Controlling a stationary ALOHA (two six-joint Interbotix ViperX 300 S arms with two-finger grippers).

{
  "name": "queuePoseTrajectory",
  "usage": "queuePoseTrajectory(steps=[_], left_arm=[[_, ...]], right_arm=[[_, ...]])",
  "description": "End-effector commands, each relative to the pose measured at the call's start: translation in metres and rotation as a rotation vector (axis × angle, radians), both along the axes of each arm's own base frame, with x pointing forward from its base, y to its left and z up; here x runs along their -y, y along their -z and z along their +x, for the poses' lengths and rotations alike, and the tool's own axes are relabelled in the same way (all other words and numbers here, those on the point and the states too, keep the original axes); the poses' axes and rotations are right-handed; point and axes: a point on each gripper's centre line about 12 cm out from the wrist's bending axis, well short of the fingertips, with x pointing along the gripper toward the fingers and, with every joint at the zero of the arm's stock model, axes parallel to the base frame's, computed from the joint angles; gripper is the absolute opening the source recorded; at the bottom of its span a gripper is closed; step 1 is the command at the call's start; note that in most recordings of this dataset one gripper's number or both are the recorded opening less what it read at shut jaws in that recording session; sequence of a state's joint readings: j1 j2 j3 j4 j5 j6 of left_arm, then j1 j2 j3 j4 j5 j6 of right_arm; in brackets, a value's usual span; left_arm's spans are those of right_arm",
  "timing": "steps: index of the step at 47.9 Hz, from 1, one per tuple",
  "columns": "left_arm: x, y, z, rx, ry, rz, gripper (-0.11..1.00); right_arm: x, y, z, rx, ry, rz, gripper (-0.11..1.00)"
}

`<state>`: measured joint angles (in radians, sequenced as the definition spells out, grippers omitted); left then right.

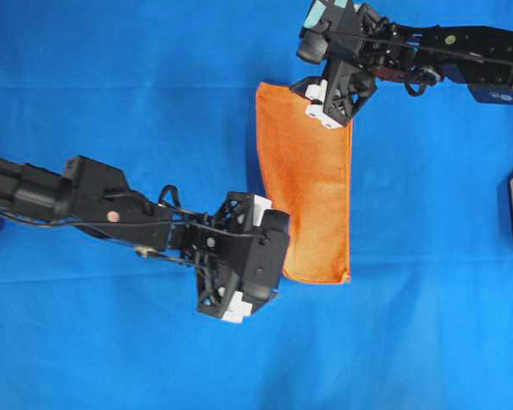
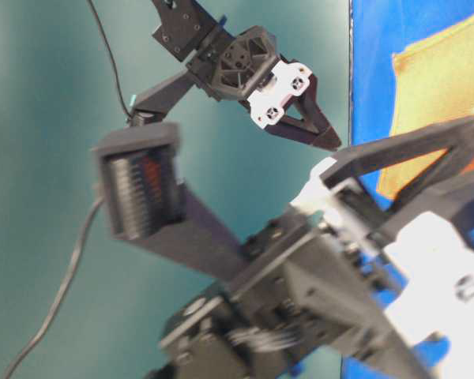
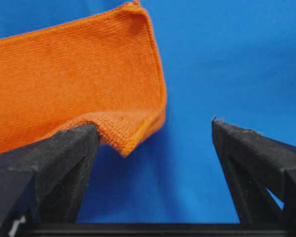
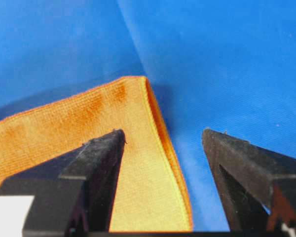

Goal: Fold the orange towel.

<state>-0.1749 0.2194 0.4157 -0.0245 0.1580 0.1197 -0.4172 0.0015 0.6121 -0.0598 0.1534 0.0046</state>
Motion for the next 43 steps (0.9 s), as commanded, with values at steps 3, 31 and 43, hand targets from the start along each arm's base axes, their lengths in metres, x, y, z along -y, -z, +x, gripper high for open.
queuePoseTrajectory(steps=[3,31,43], left_arm=[[-0.003,-0.038,-0.012,0.022,-0.002,-0.007,0.88],[-0.053,-0.076,-0.084,0.231,-0.118,-0.041,0.88],[-0.086,-0.084,-0.124,0.414,-0.212,-0.044,0.88]], right_arm=[[-0.005,-0.032,-0.01,0.065,-0.003,-0.032,0.65],[-0.078,-0.072,-0.116,0.304,-0.055,-0.052,0.65],[-0.107,-0.057,-0.147,0.414,-0.117,-0.037,0.65]])
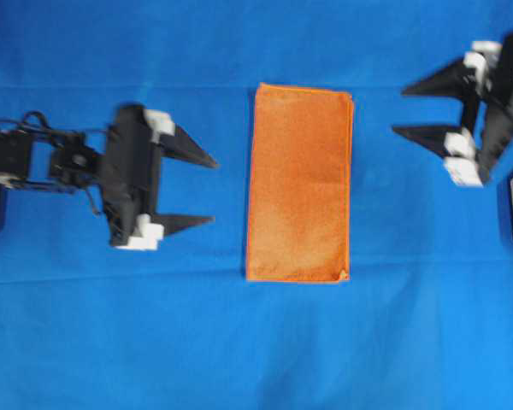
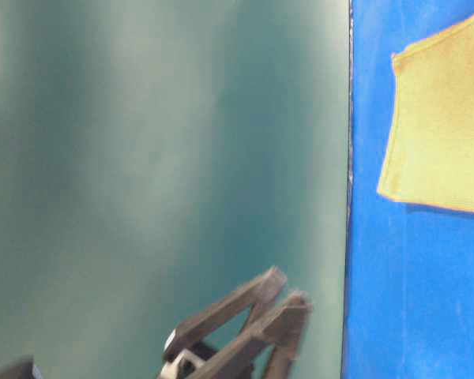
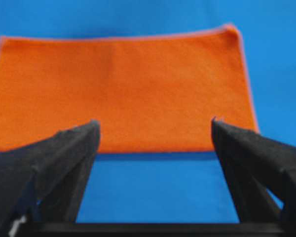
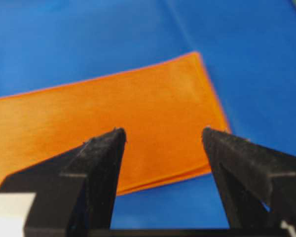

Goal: Fold the orange towel.

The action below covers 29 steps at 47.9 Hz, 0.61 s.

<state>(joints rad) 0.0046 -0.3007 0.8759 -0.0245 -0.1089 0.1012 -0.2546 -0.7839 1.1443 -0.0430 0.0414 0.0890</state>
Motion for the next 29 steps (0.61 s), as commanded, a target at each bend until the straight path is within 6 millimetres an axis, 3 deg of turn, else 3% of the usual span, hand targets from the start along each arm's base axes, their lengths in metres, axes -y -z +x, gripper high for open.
queuePoseTrajectory(steps=[1,10,29], left_arm=[[-0.007,-0.014,-0.012,0.103,-0.025,0.0,0.88],[-0.013,-0.014,-0.029,0.175,-0.052,-0.008,0.88],[-0.022,-0.011,-0.013,0.161,-0.092,-0.039,0.88]], right_arm=[[-0.004,0.002,-0.005,0.047,-0.007,0.004,0.65],[-0.006,0.014,-0.009,0.072,-0.005,0.016,0.65],[0.002,0.012,0.005,0.051,0.013,0.021,0.65]])
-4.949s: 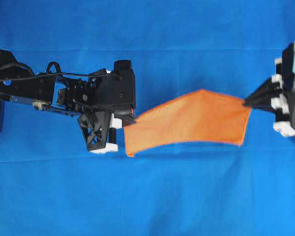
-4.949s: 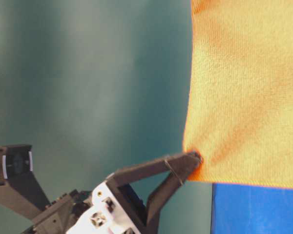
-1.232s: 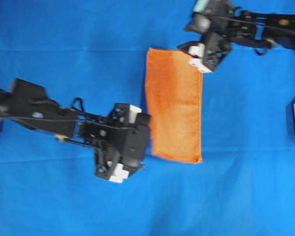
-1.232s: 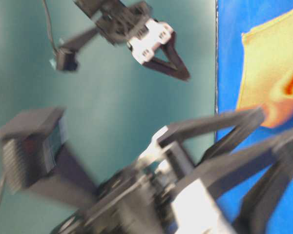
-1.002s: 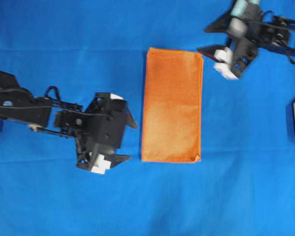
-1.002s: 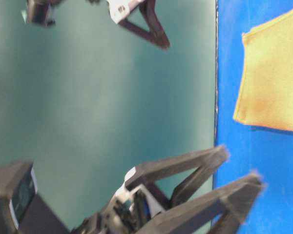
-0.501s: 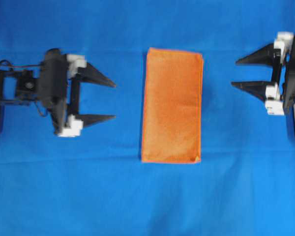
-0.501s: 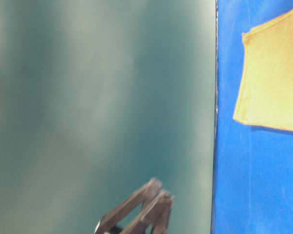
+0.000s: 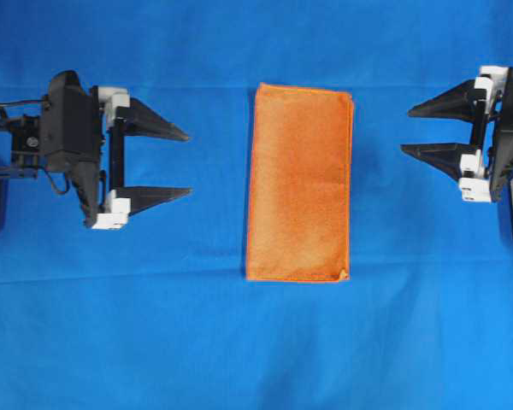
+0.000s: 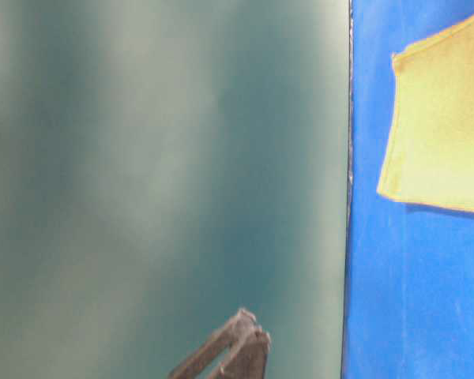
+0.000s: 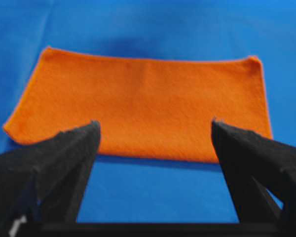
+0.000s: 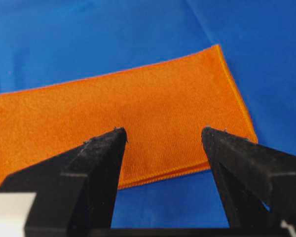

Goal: Fold the orange towel.

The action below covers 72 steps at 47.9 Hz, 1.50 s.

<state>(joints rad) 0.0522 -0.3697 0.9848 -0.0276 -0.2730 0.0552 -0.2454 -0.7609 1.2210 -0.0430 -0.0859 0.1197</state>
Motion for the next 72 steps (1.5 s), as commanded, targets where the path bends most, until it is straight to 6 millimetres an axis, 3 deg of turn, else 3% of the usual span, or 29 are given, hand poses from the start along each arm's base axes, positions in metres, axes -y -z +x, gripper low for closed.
queuePoseTrajectory(steps=[1,19,29,40,53,58,62,68,72], left_arm=[[-0.009,-0.011,0.012,0.034,-0.029,-0.002,0.88],[-0.071,0.02,0.069,-0.057,-0.18,-0.012,0.88],[-0.105,0.053,0.09,-0.122,-0.25,-0.027,0.88],[-0.129,0.089,0.103,-0.171,-0.293,-0.039,0.88],[-0.147,0.116,0.105,-0.193,-0.33,-0.046,0.85],[-0.148,0.118,0.105,-0.199,-0.332,-0.048,0.74],[-0.146,0.122,0.106,-0.207,-0.328,-0.05,0.54],[-0.138,0.135,0.112,-0.232,-0.305,-0.052,0.27],[-0.133,0.142,0.115,-0.244,-0.293,-0.053,0.17]], right_arm=[[0.008,-0.008,0.01,0.01,0.024,0.001,0.65],[0.071,0.034,0.045,-0.199,0.2,0.059,0.65],[0.096,0.066,0.065,-0.291,0.233,0.091,0.64],[0.11,0.094,0.076,-0.326,0.254,0.112,0.64],[0.111,0.114,0.078,-0.369,0.261,0.142,0.65],[0.11,0.12,0.075,-0.386,0.265,0.154,0.63],[0.11,0.126,0.074,-0.405,0.265,0.161,0.58],[0.11,0.131,0.075,-0.423,0.259,0.161,0.31],[0.11,0.131,0.075,-0.425,0.254,0.155,0.09]])
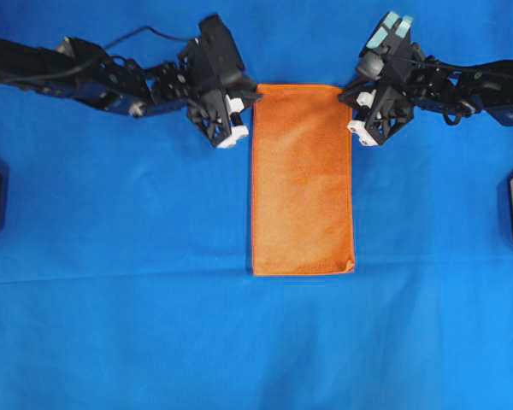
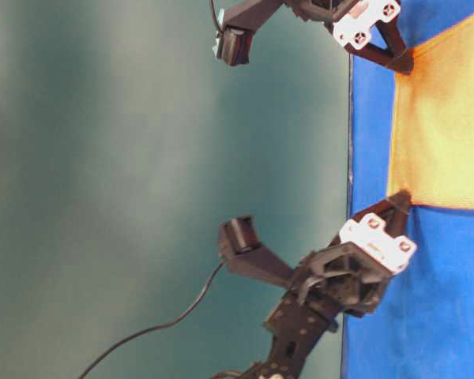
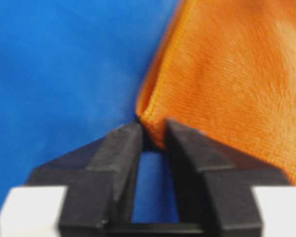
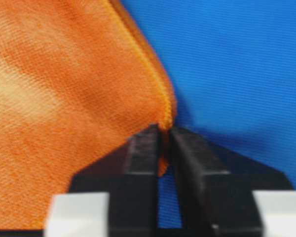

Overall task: Fold the orange towel.
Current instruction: 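Lift the far end and fold it down onto the near end with both grippers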

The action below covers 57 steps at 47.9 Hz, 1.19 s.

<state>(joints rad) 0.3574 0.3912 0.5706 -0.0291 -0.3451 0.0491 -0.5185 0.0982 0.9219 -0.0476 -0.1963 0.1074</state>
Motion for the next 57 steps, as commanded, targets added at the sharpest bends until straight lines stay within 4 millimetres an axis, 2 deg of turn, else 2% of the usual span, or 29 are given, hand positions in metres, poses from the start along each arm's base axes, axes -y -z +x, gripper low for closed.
queuePoseTrajectory(steps=[1,12,19,25,33,39,50,57], left_arm=[[0.005,-0.007,0.009,0.024,0.018,0.009,0.15],[0.004,-0.004,0.002,0.009,0.012,0.006,0.04],[0.004,-0.01,0.004,0.018,0.018,0.017,0.03],[0.003,-0.025,0.003,0.041,0.022,0.035,0.03],[0.004,-0.053,-0.001,0.061,0.024,0.046,0.03],[0.005,-0.06,-0.004,0.059,0.024,0.044,0.03],[0.012,-0.067,-0.005,0.067,0.037,0.045,0.03],[0.021,-0.078,-0.006,0.083,0.056,0.05,0.03]], right_arm=[[0.001,-0.001,0.0,-0.004,-0.005,-0.003,0.05],[0.0,-0.001,-0.001,-0.005,-0.005,-0.002,0.05],[-0.001,-0.001,-0.002,0.0,0.002,0.003,0.05],[-0.001,-0.012,-0.002,0.023,0.003,-0.01,0.04],[-0.002,-0.037,-0.004,0.073,0.001,-0.042,0.04],[-0.002,-0.047,-0.005,0.096,-0.003,-0.06,0.04],[-0.004,-0.05,-0.003,0.103,-0.014,-0.067,0.04],[-0.01,-0.056,-0.001,0.12,-0.028,-0.069,0.04]])
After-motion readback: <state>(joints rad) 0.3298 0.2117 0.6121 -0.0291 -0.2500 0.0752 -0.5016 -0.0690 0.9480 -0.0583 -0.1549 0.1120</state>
